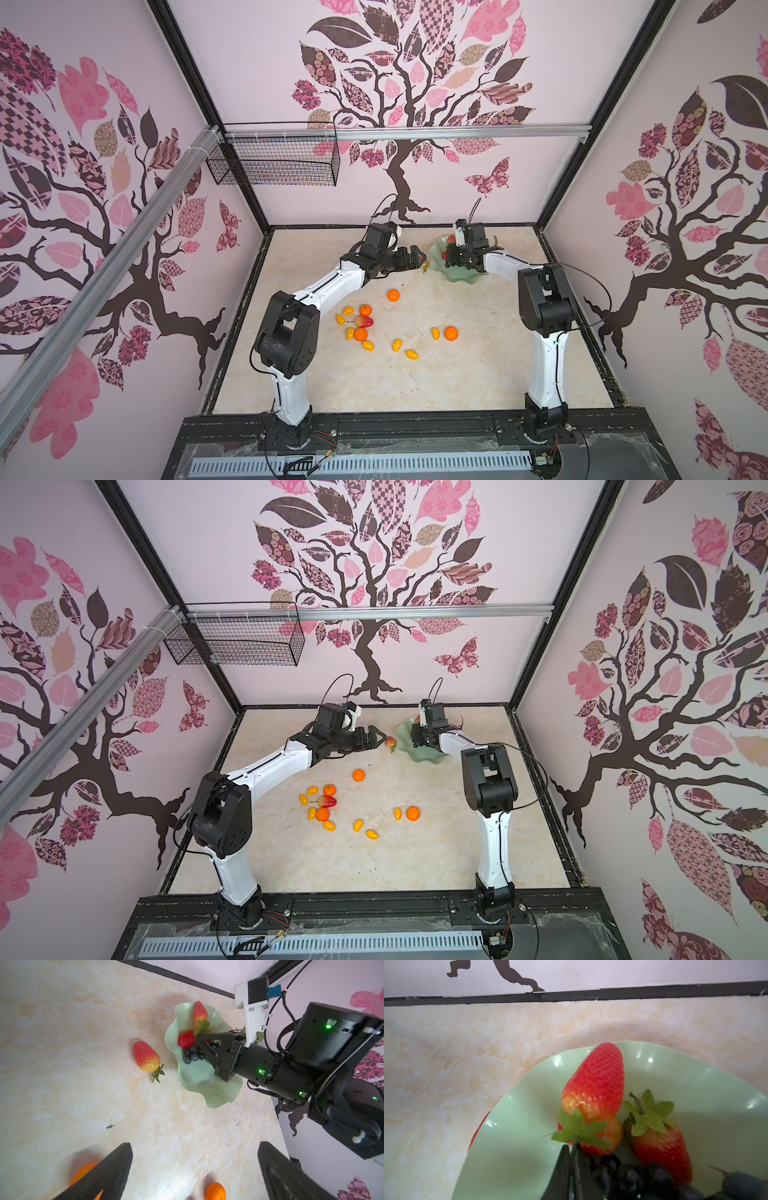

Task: Place and organize the fake fruits in the fruit bowl
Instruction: 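Lift the strawberry with the right gripper over the green bowl, then open the right gripper to drop the strawberry into the bowl, then move the right gripper away from the bowl toward the scattered fruits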

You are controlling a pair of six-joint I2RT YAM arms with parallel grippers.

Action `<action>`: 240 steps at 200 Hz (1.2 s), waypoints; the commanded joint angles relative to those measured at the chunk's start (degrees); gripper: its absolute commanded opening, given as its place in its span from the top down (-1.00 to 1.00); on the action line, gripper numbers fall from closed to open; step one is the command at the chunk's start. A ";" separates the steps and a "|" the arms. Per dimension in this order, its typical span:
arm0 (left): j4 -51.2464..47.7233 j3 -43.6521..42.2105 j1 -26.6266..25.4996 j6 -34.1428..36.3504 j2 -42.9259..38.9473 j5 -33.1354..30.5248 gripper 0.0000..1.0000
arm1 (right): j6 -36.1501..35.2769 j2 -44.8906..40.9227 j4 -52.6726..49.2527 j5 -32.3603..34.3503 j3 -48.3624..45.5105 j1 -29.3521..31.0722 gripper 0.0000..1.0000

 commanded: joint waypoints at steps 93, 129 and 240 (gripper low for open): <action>-0.11 -0.32 4.68 -1.27 -2.52 2.65 -0.97 | -1.23 -11.54 6.35 -3.46 -5.46 -0.38 0.20; 1.79 -1.68 10.35 -3.24 -4.48 4.91 -0.97 | -2.15 -16.87 12.21 -4.85 -12.35 0.46 0.23; 8.43 -3.02 19.85 -12.06 -1.16 15.56 -0.97 | -15.92 -11.57 -14.55 6.20 -0.02 14.18 0.30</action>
